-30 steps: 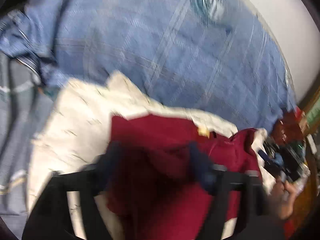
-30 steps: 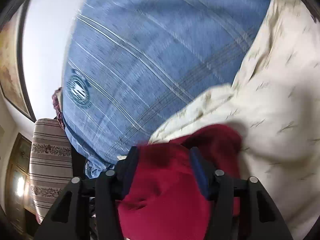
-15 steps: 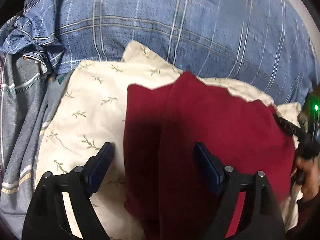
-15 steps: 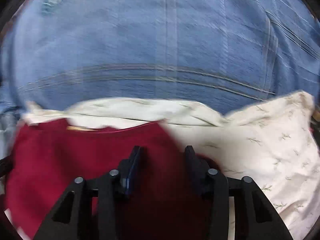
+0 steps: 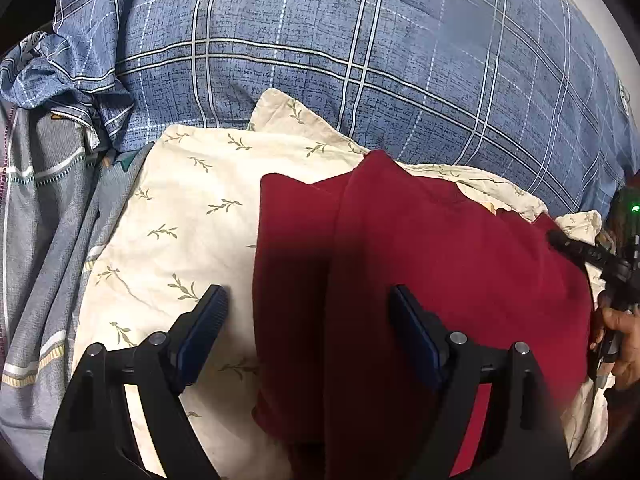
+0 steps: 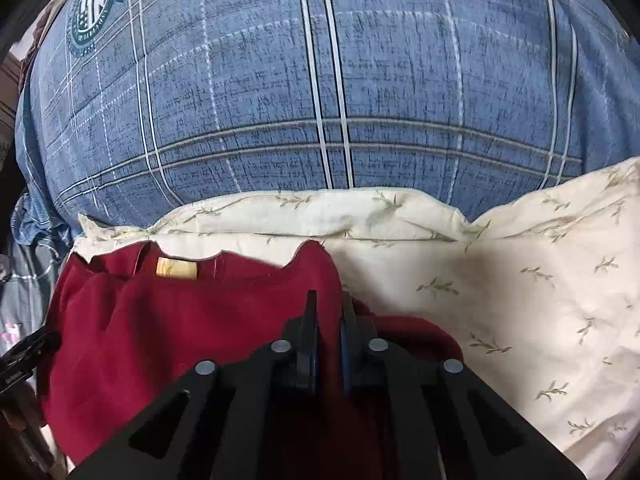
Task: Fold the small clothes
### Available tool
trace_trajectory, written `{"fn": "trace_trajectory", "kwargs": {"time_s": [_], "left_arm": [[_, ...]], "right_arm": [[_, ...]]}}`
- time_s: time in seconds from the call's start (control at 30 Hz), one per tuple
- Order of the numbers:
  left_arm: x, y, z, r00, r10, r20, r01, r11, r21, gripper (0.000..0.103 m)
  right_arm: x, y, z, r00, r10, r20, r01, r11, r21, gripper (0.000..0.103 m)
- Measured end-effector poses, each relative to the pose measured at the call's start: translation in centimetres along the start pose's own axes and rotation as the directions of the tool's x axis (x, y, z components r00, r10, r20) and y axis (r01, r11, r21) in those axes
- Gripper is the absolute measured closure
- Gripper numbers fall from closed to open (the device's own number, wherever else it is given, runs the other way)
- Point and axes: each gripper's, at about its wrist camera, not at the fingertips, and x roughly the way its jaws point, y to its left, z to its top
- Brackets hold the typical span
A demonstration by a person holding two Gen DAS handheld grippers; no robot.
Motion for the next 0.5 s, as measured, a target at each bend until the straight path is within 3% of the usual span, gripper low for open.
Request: {"fn": "trace_trajectory", "kwargs": {"time_s": [0.07, 0.23, 0.3, 0.37, 0.4, 0.5], "left_arm": [[-0.1, 0.2, 0.1, 1.000, 0.002, 0.003, -0.002, 1.000, -0.011, 0.020], [-0.3, 0.4, 0.1, 1.000, 0.016, 0.000, -0.016, 1.000, -0.021, 0.020], [-0.8, 0.5, 0.0, 1.000, 0.027, 0.008, -0.027, 0.999, -0.018, 0.020], [-1.4, 0.8, 0.0, 0.999, 0.047, 0.022, -0.047, 0.999, -0.013, 0.020], [-1.7, 0.9, -0.1, 0.998, 0.057, 0.024, -0.056, 0.998, -0.010, 0.020], [-2.6, 1.3, -0.1, 0.998, 0.060, 0.030, -0.060, 0.998, -0.017, 0.020]], "right_arm": [[-1.0, -0.5, 0.1, 0.997, -0.053, 0.058, 0.052, 0.999, 0.015, 0.096], [1.2, -0.6, -0.4, 0.992, -0.105, -0.064, 0.106, 0.994, 0.010, 0.090], [-1.0, 0.3, -0.2, 0.992, -0.124, -0.003, 0.124, 0.992, 0.025, 0.063], [-3.3, 1.7, 0.0, 0.996, -0.067, 0.058, 0.064, 0.997, 0.045, 0.048], [-4.3, 3.2, 0.1, 0.998, 0.003, 0.070, -0.006, 0.999, 0.039, 0.043], [-4.3, 8.8, 0.0, 0.976, 0.218, -0.025, -0.218, 0.975, -0.030, 0.042]]}}
